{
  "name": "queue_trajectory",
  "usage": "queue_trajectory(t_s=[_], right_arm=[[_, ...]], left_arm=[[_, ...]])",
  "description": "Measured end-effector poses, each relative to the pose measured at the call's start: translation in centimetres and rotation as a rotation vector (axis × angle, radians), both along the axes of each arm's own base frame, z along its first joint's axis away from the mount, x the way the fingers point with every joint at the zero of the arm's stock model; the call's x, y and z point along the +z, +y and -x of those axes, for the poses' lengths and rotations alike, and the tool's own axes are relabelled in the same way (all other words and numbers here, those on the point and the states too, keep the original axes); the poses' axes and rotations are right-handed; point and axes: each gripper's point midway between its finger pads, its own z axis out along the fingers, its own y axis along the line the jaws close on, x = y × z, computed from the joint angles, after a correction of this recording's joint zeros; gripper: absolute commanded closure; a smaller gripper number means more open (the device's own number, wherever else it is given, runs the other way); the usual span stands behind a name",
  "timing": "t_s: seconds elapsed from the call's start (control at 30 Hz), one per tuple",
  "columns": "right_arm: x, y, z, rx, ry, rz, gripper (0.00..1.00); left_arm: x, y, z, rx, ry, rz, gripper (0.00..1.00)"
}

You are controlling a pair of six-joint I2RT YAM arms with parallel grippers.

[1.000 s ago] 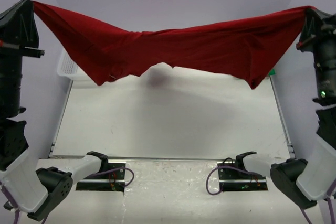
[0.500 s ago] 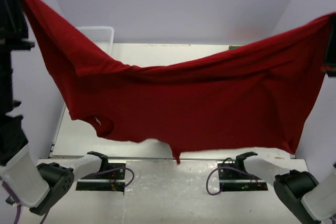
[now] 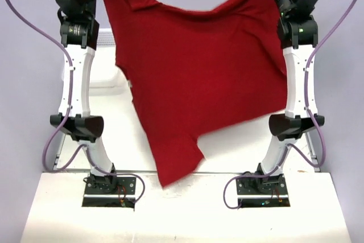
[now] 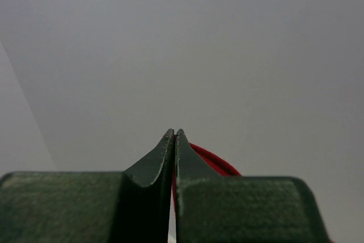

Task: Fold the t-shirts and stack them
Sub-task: Flatten out the tshirt

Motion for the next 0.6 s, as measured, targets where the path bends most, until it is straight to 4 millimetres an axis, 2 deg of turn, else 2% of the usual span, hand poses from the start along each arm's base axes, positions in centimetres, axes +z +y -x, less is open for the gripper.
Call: queue_trajectory(t_s=[0.03,0.1,0.17,0.27,0.4,0.47,0.53,0.6], right_arm=[[-1.4,-0.3,-1.2,0.002,0.029,-0.002,1.00],[-2.4,-0.9,-2.1,0.018,0.055,-0.013,1.00],[-2.2,-1.6,-2.0,0.029,0.049,-0.027,1.00],[-0.7,-2.3,-0.7,0.042,0.013,-0.032,1.00],[1.1,-1.7,1.7,0.084,-0.019,-0.036,1.00],[0.4,-1.3,2.5,0.108,0.008,-0.053,1.00],[-2.3,-1.0,2.9,0.123,0.085,-0.078,1.00],[-7.6,-0.5,2.7,0.132,0.219,-0.113,1.00]], left_arm=[[-1.1,1.3,-1.4,0.020,0.017,-0.001,1.00],[-2.6,3.9,-3.3,0.049,0.039,0.006,1.00],[-3.2,6.0,-4.0,0.065,0.044,0.018,1.00],[-2.0,7.9,-3.4,0.072,0.004,0.027,1.00],[0.7,6.6,-1.0,0.008,-0.064,0.007,1.00],[0.8,5.4,0.7,-0.044,-0.058,-0.007,1.00],[-0.4,4.2,2.7,-0.095,-0.020,-0.012,1.00],[-3.1,2.9,4.3,-0.138,0.037,-0.001,1.00]])
